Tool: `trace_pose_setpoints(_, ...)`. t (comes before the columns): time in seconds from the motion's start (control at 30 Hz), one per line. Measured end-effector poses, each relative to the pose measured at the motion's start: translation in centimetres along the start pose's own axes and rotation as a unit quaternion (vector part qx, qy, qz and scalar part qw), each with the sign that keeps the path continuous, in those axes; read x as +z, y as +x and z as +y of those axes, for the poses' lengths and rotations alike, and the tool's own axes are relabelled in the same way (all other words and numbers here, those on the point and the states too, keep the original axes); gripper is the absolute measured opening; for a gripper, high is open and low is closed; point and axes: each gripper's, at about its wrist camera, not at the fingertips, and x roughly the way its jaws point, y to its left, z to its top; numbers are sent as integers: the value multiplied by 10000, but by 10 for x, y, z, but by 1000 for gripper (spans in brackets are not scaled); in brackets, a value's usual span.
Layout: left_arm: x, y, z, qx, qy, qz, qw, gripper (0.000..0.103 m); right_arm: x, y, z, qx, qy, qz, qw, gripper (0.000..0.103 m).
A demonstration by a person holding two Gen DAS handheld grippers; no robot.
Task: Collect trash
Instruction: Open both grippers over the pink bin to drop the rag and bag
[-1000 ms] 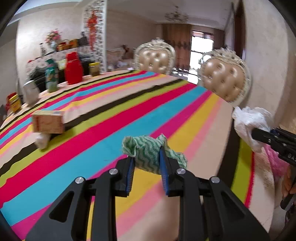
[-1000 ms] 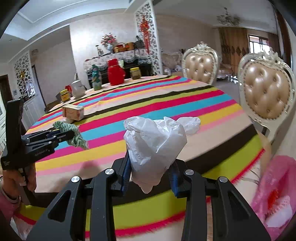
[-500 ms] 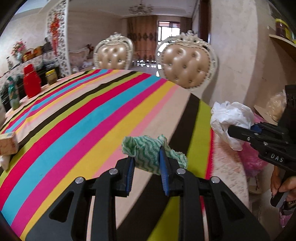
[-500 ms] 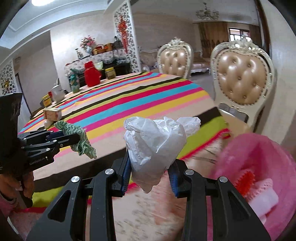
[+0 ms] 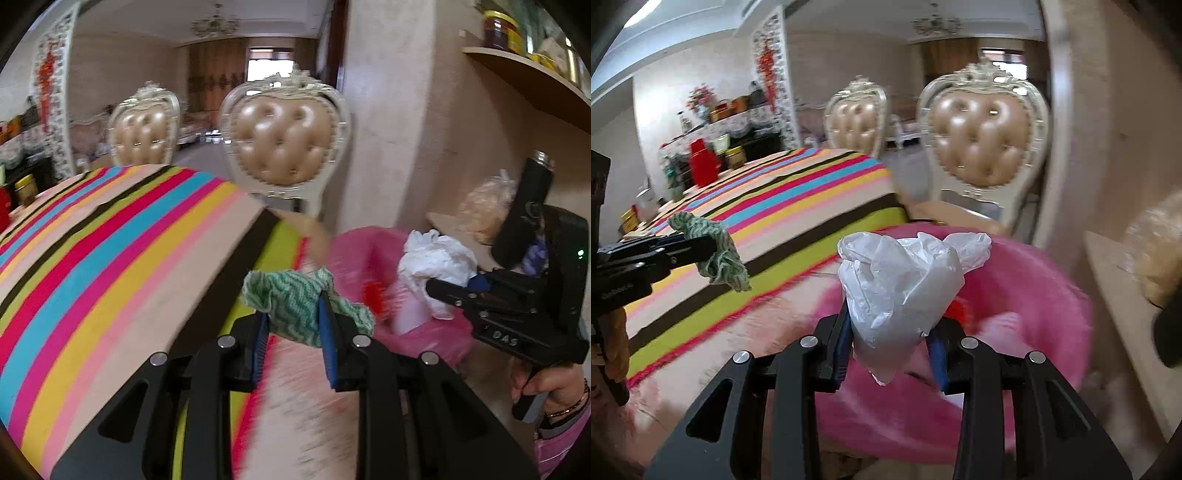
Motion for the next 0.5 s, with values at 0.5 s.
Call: trace_pose_setpoints(0.5,4,79,-94,-971,459,425,9933,30,-12,-16,-49,-403,105,-13,9991,37)
